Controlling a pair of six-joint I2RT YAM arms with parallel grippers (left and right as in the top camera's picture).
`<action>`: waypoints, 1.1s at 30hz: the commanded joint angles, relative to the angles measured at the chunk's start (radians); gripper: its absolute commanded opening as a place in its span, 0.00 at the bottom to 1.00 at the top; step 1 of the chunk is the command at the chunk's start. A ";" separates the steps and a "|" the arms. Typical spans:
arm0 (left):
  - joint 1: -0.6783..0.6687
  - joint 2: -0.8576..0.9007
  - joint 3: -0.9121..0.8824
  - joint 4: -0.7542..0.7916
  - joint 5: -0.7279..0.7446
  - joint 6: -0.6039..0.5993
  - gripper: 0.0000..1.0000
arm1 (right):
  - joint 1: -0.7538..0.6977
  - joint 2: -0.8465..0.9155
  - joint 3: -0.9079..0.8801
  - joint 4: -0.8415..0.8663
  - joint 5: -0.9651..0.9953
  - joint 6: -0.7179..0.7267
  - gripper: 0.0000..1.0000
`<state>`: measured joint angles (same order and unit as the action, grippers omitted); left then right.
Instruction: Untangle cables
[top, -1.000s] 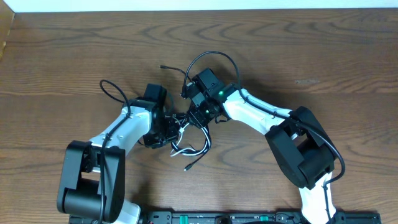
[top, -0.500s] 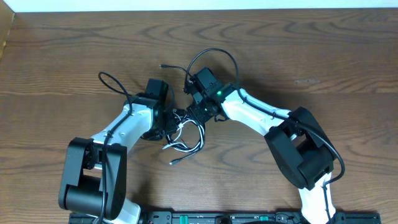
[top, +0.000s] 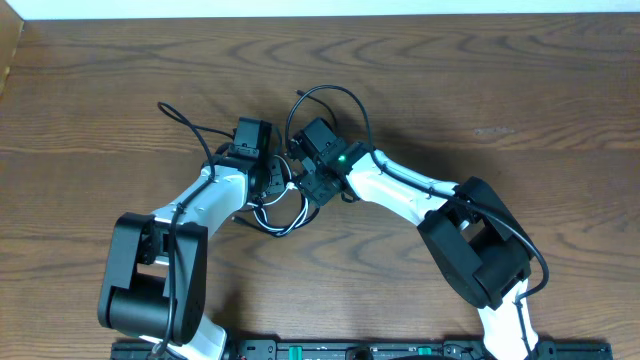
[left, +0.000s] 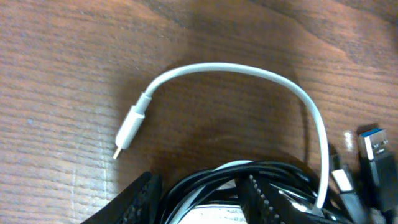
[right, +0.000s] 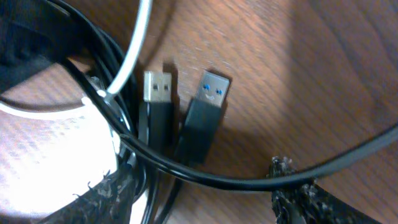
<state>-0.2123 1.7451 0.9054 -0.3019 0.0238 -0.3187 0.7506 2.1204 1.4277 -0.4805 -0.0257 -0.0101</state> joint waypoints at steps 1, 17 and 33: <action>0.009 0.039 -0.034 0.002 -0.060 0.015 0.45 | 0.001 0.047 -0.023 -0.032 0.097 0.060 0.65; 0.127 0.039 -0.034 -0.045 -0.058 -0.101 0.45 | -0.080 0.047 0.014 -0.135 0.175 0.288 0.71; 0.146 0.039 -0.034 -0.052 -0.039 -0.121 0.46 | -0.178 0.047 0.075 -0.436 0.184 0.302 0.77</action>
<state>-0.0925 1.7409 0.9058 -0.3264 0.0452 -0.4198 0.6205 2.1296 1.5135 -0.8665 0.0635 0.2935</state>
